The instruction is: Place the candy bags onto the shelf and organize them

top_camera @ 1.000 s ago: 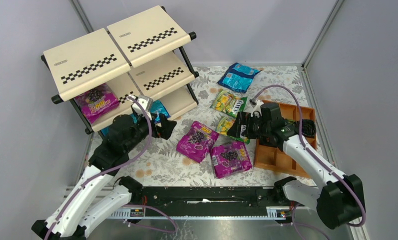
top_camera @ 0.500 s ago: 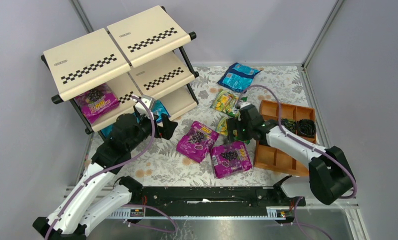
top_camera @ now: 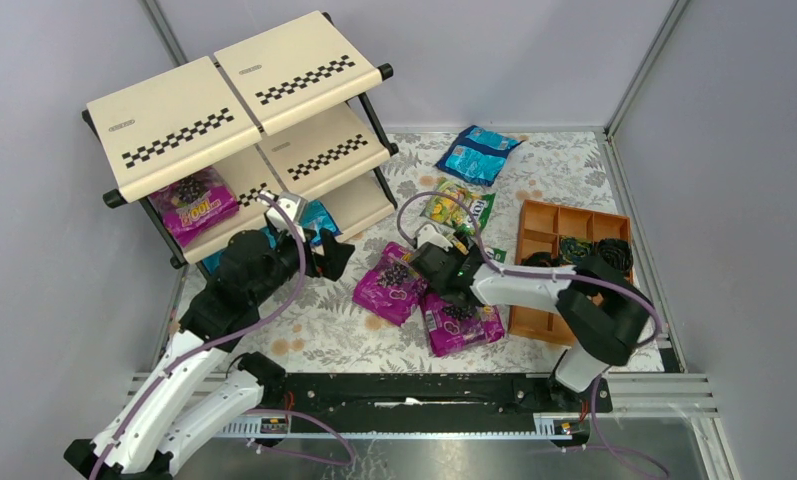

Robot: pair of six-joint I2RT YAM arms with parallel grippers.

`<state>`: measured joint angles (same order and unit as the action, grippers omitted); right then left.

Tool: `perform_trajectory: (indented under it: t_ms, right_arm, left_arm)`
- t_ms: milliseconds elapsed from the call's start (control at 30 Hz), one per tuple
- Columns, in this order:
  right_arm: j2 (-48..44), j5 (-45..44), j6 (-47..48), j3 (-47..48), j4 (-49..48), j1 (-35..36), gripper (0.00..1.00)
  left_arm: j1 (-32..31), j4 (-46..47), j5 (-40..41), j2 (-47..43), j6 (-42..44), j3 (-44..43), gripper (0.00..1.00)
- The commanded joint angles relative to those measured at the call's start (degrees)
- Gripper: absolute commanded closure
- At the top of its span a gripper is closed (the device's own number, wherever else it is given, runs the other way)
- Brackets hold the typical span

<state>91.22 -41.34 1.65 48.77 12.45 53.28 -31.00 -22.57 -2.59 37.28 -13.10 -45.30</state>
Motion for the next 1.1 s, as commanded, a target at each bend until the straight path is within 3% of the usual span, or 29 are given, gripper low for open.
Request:
perform_trajectory:
  t_ms: [0, 133, 467, 667, 1000, 1067]
  right_arm:
    - [6.46, -10.93, 6.56, 4.50, -3.17, 0.95, 0.09]
    - [11.82, -13.82, 8.01, 5.96, -6.25, 0.95, 0.12]
    - [19.62, -17.02, 10.64, 6.93, -14.55, 1.02, 0.39]
    - [16.84, -20.56, 11.28, 5.07, -17.80, 2.00, 0.59]
    - [4.60, -17.76, 8.04, 3.39, -14.46, 2.53, 0.75]
    - [1.25, -16.69, 6.71, 3.09, -13.11, 2.52, 0.82]
  left_arm:
    - [-0.03, 3.05, -0.57, -1.21, 0.05, 0.63, 0.01]
    - [-0.02, 3.19, -0.81, -1.80, 0.00, 0.83, 0.01]
    - [-0.02, 3.37, -1.34, -2.73, -0.24, 1.24, 0.01]
    - [-0.02, 3.84, -1.43, -2.43, -0.21, 1.36, 0.01]
    - [0.07, 3.83, -1.06, -1.21, -0.26, 1.30, 0.01]
    - [0.07, 3.85, -1.01, -1.01, -0.39, 1.33, 0.01]
